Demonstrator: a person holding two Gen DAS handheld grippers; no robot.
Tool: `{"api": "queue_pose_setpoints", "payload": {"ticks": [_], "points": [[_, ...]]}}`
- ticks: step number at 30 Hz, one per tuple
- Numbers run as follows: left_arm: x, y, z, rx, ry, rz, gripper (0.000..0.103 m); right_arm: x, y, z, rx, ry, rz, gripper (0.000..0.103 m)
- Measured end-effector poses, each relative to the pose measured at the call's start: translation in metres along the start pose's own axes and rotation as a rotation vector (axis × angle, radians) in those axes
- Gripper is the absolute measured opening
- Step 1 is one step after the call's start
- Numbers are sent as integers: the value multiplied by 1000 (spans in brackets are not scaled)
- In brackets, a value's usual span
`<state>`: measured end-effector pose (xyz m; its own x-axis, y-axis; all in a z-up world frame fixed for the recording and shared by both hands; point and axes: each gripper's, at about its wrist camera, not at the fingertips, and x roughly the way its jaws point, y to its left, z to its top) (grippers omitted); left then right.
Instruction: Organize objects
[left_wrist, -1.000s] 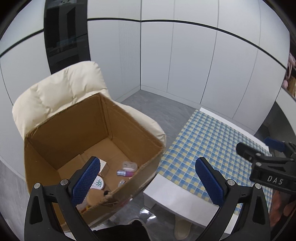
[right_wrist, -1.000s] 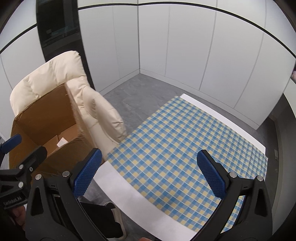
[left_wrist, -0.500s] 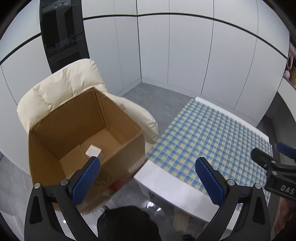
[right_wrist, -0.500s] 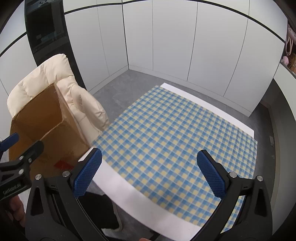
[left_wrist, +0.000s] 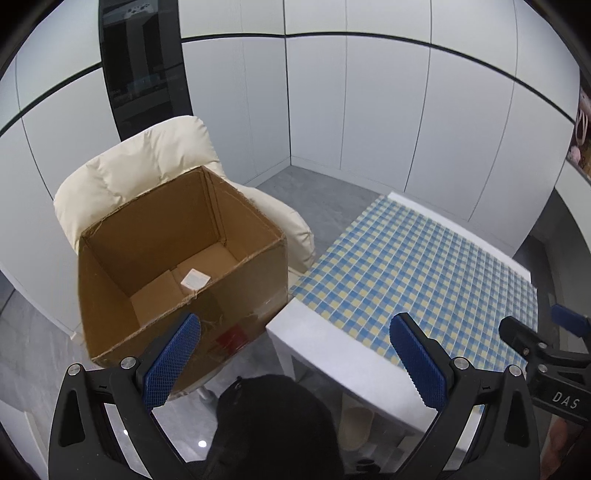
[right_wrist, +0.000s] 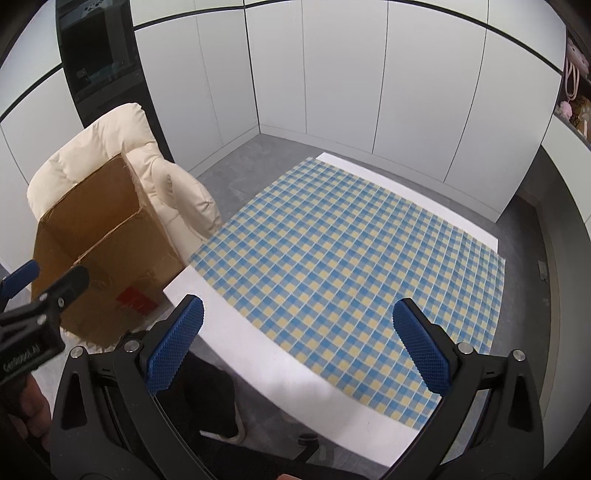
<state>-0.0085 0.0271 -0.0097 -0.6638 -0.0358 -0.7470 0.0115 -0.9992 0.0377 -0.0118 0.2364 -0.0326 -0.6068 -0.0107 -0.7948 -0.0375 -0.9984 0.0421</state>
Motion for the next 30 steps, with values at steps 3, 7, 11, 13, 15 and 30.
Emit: {"api": "queue_pose_setpoints", "payload": {"ticks": [3,7,11,13,15,30], "points": [[1,-3,-9,21,44,-12,102,-4,3,-6,-23,6,2,103],[1,-6,-16,42,75,-29,102,-9,4,-15,-26,20,-10,103],[0,-8,-19,48,87,-33,102,-13,6,-22,-29,35,-21,103],[1,-9,-21,51,96,-44,102,-14,5,-24,-19,39,-7,103],[3,-13,-23,63,111,-48,102,-13,6,-25,-17,49,7,103],[-3,-14,-24,67,81,-33,102,-13,3,-24,-13,46,-37,103]]}}
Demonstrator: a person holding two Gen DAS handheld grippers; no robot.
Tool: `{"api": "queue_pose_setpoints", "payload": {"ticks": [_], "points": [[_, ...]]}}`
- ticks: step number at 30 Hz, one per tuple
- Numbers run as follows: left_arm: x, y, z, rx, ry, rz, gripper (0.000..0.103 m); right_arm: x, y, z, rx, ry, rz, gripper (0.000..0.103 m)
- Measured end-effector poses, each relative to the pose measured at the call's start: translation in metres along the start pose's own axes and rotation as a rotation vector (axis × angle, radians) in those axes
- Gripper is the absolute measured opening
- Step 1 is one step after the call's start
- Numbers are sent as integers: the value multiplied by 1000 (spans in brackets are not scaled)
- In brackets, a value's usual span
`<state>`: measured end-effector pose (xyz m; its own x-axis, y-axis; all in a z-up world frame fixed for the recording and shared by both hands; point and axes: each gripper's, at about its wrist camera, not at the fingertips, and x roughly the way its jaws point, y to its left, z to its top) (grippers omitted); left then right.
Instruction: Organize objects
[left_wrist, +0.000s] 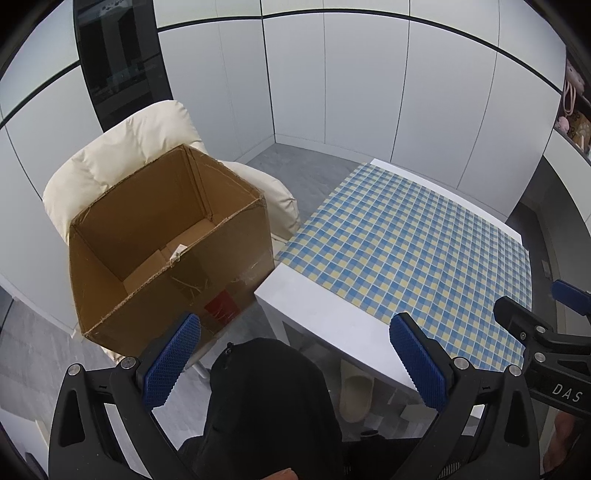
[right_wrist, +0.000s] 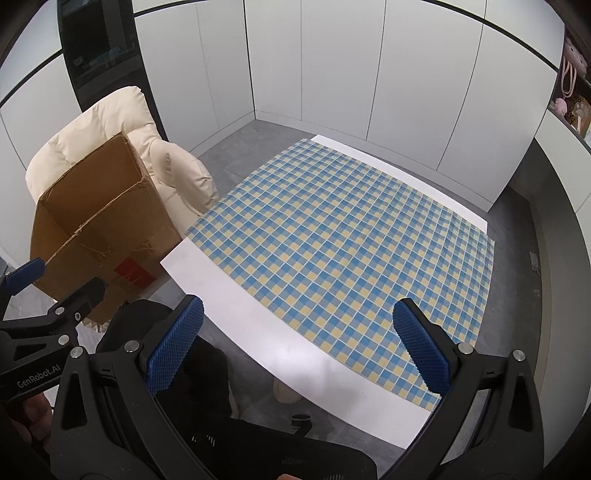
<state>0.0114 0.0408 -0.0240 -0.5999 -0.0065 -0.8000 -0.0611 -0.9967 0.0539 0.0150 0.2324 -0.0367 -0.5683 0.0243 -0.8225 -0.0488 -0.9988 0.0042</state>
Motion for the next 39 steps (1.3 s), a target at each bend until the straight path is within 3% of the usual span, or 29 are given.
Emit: {"api": "queue_pose_setpoints", "payload": {"ticks": [39], "points": [[-3,-2,0,4,-8,-26,102,3,1,-1,-8,11,-4,103]]}}
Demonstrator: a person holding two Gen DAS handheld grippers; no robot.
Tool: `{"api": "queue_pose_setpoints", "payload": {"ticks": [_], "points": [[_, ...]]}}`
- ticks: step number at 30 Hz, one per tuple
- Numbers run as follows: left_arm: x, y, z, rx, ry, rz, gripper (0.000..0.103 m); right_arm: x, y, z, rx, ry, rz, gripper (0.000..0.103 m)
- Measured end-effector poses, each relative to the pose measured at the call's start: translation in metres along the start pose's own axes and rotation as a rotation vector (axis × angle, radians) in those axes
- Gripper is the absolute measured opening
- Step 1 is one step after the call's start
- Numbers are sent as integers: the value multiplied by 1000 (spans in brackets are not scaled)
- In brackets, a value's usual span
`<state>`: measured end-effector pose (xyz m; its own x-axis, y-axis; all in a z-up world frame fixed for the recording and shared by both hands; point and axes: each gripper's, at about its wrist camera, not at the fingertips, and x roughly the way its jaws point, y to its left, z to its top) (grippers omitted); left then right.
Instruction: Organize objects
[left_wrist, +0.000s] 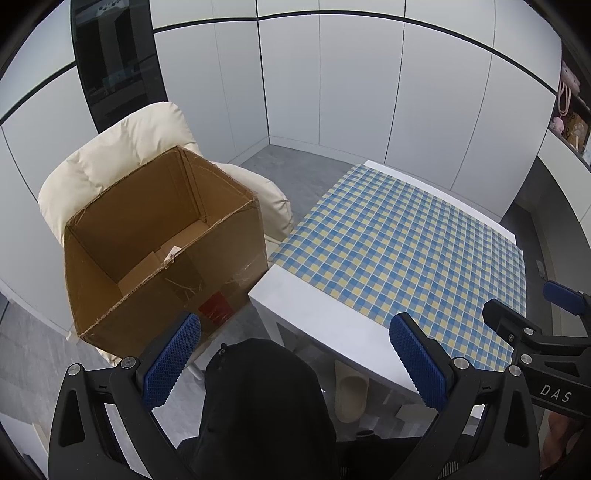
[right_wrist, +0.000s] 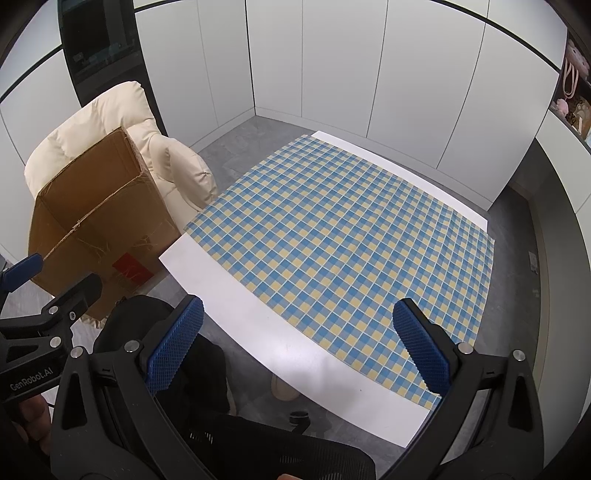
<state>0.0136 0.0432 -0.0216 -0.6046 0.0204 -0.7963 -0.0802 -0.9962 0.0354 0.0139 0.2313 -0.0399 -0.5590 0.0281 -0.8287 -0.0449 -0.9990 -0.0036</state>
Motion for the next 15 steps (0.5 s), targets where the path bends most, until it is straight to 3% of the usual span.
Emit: {"api": "queue_pose_setpoints", "payload": {"ticks": [15], "points": [[0,1,-1,-3,3,-3,102,-1,1,0,-1,3,3,103]]}}
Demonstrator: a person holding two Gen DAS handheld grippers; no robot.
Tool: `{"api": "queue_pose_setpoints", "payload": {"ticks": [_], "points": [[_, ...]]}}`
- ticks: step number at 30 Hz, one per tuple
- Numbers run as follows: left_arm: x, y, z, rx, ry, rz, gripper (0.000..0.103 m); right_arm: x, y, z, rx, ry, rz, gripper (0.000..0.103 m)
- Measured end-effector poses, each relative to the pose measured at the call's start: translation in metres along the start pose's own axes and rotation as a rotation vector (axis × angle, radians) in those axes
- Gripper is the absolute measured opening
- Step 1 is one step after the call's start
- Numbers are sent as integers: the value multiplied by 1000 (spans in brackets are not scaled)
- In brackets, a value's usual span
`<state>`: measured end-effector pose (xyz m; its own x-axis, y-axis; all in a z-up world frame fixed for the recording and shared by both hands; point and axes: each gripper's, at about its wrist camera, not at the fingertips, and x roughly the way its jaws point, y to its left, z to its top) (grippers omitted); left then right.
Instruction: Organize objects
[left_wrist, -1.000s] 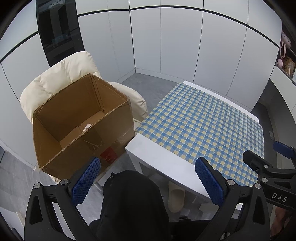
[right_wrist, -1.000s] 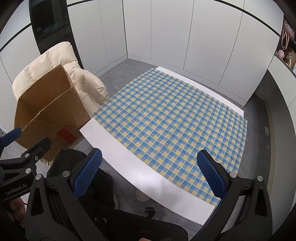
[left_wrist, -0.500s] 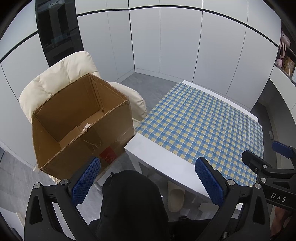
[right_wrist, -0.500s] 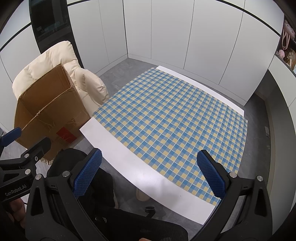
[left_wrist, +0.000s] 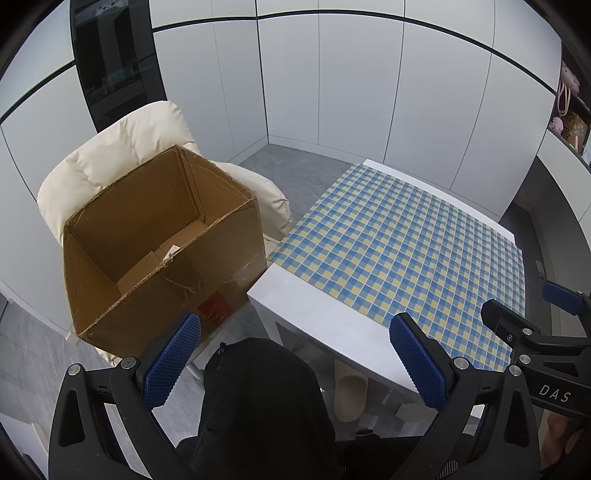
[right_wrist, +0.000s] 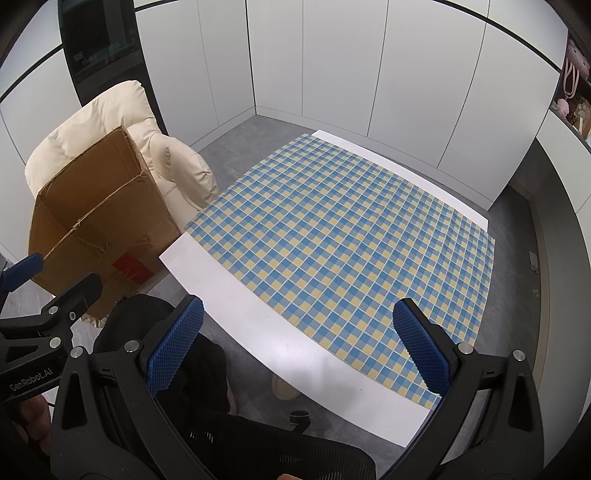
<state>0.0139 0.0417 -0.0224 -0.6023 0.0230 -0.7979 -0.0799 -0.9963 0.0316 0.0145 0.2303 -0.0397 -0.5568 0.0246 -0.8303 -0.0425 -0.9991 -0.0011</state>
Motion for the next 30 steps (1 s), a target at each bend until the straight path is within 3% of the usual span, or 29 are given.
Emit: {"api": "queue_pose_setpoints", "payload": {"ticks": [30], "points": [[1,1,-1,1,10,-6,102,0,1,-2,0,1,0,103]]}}
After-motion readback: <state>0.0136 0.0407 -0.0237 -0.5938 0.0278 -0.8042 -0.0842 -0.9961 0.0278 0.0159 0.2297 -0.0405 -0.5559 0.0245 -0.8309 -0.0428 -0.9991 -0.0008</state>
